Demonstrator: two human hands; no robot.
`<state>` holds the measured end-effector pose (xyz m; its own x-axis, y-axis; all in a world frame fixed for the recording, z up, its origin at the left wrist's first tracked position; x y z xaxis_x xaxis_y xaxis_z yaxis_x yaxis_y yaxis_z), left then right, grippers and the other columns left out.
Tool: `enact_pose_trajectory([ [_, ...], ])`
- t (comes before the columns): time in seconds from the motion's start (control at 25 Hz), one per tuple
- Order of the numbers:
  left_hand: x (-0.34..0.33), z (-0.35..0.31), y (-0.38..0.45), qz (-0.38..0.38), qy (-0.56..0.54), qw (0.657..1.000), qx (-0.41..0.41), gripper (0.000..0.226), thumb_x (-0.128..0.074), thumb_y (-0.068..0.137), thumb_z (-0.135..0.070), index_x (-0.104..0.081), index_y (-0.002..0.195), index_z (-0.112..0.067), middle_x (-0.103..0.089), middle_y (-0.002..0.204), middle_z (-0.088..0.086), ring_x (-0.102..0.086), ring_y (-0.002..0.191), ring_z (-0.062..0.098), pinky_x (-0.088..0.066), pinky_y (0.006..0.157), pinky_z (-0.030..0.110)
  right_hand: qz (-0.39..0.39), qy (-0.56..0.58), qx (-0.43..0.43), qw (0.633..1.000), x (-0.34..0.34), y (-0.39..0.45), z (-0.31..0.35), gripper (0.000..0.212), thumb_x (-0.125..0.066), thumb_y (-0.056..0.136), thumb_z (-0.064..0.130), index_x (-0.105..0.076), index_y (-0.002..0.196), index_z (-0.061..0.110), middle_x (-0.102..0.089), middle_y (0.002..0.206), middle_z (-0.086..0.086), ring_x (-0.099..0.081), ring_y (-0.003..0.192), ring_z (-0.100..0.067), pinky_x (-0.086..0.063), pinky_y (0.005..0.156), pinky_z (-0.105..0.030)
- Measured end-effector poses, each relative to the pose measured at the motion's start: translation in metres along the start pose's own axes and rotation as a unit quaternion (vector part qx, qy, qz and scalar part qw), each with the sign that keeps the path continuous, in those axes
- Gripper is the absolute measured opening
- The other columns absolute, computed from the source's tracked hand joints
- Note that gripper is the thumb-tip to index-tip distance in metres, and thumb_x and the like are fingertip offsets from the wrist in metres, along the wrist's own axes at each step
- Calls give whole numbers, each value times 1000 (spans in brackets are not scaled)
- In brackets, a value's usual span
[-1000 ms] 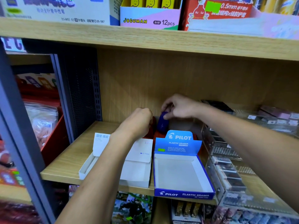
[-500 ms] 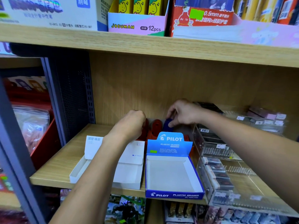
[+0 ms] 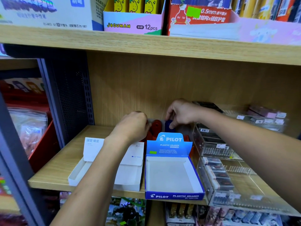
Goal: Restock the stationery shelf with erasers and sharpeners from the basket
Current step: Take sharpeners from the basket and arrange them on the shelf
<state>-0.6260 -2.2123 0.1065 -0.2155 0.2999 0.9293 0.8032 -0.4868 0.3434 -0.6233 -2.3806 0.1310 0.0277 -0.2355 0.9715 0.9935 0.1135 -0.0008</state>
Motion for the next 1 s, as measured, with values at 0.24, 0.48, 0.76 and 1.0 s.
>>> enact_pose_trajectory([
  [0.24, -1, 0, -1, 9, -2, 1000, 10, 14, -57, 96, -28, -60, 87, -17, -53, 79, -2, -58, 76, 20, -51, 68, 35, -16, 25, 5, 1000, 7, -1, -2, 30, -83, 78, 20, -71, 106, 19, -69, 98, 5, -63, 90, -9, -50, 72, -18],
  [0.48, -1, 2, 0, 7, 1, 1000, 23, 12, -59, 94, -19, -66, 101, -12, -61, 90, 4, -63, 85, 27, -57, 77, 40, -8, -4, 4, 1000, 3, -1, -8, 29, -85, 76, 23, -71, 101, 23, -65, 89, 11, -62, 84, -8, -46, 68, -21],
  [0.76, -4, 7, 2, 25, -8, 999, 28, 16, -68, 85, -12, -62, 99, -16, -60, 101, 4, -60, 90, 26, -55, 72, 38, 1, -24, 15, 1000, 2, -1, -2, 27, -84, 77, 20, -68, 99, 22, -62, 85, 13, -59, 78, -5, -43, 62, -19],
  [1.0, -15, 18, 8, 36, -60, 997, 26, 28, -71, 83, -13, -68, 108, -27, -65, 104, 0, -64, 91, 22, -58, 78, 39, 21, -54, 26, 998, -3, 0, 9, 31, -83, 79, 18, -71, 107, 14, -66, 92, 5, -61, 82, -10, -46, 65, -17],
])
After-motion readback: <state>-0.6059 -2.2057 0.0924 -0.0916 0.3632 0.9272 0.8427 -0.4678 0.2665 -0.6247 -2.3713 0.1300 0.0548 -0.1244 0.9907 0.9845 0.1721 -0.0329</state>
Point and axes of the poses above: each hand's wrist, its own y-axis towards the middle knuckle, its own x-axis out of the back of the hand, z = x × y, the point moved 6 cm from there along y, towards the middle knuckle
